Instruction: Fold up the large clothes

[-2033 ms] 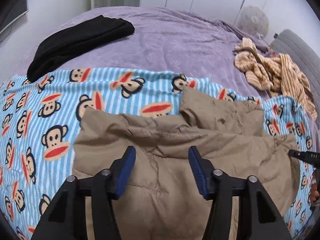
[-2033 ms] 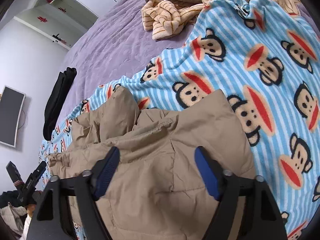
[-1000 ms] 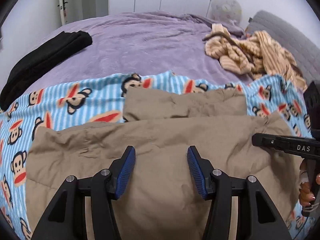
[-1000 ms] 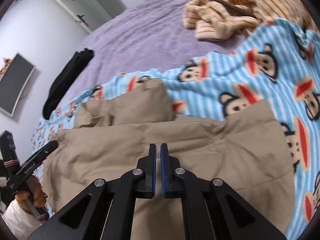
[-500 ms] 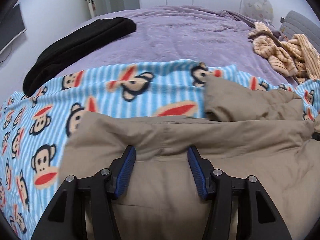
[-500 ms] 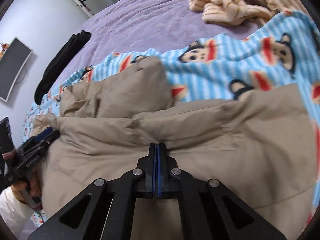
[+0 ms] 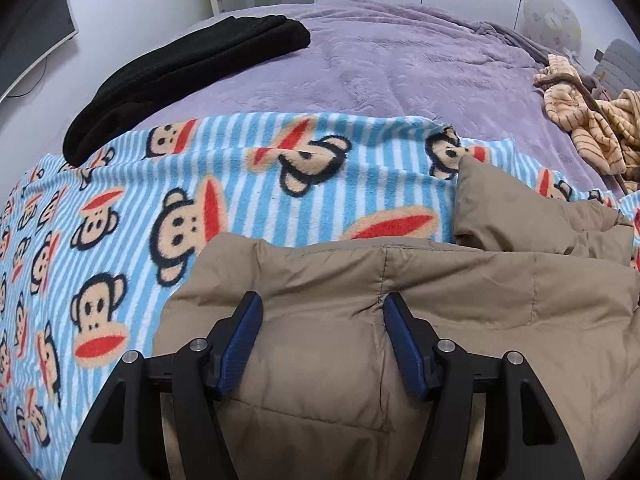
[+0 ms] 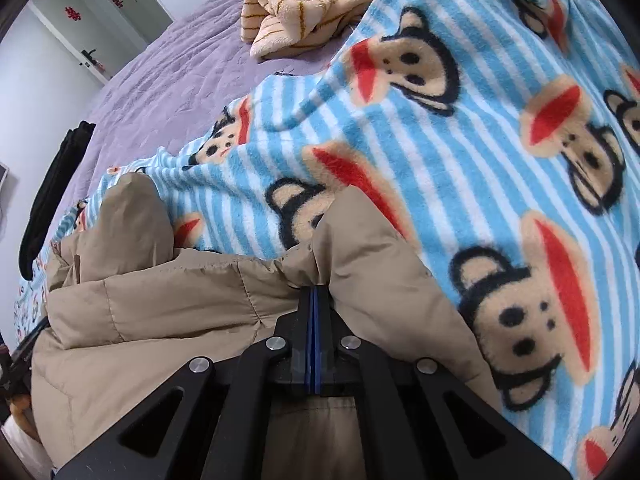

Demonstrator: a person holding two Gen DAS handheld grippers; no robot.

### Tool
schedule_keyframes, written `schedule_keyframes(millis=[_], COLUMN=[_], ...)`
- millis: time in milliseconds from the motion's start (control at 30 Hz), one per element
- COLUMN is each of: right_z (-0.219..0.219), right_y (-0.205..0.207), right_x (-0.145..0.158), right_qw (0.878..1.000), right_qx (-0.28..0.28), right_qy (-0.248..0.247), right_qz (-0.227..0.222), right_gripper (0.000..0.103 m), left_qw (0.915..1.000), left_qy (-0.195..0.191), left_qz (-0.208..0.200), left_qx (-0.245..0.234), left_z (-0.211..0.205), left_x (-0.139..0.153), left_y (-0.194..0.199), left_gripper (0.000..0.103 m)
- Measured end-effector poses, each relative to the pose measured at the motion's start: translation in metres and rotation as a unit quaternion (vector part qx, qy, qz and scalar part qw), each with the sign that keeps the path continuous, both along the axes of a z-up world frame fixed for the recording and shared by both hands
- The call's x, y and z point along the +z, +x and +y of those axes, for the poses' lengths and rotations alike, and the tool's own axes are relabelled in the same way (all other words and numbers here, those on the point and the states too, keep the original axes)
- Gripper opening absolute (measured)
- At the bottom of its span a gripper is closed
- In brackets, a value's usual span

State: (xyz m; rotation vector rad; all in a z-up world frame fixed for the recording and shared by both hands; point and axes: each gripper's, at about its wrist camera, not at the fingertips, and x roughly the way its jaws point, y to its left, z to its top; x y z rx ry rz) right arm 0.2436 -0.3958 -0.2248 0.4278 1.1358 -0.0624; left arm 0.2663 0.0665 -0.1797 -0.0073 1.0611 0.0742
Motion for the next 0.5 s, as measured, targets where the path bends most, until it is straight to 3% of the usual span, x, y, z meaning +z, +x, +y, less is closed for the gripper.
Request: schedule_keyframes(millis=[67, 133, 200, 267, 500], right_z=[0.001, 0.005, 0.009, 0.012, 0.023], right_y=[-0.003, -0.009, -0.023, -0.042, -0.118], right_x=[0.012, 0.026, 0.041, 0.055, 0.066], right_qw=[1.000, 1.000, 1.000, 0.999, 0.996], right_qx=[-0.010, -0.007, -0.002, -0.006, -0.013], right_qy=[0.014, 0.016, 0.026, 0.038, 0.088], right_qz=[0.006, 0.004, -0.007, -0.020, -0.003], right_gripper=[0.007, 0.020, 0.052, 0.064, 0.070], left_qw=[1.0000, 0.9999, 0.9997, 0.9995, 0.9976], left_qy=[0.004, 0.012, 0.016, 0.011, -0.016], left_qz=[-0.002, 0.002, 0.011, 0.026, 0.067], left_qx=[-0.002, -0.010, -0.015, -0.012, -0.006], left_z=[-0.001, -0.004, -0.008, -0.011, -0.027], left_x=[0.012, 0.022, 0.029, 0.033, 0.037], left_y=[-0.015, -0.031, -0.048, -0.066, -0.127], left_gripper=[0.065, 0.065, 0.065, 0.065, 0.065])
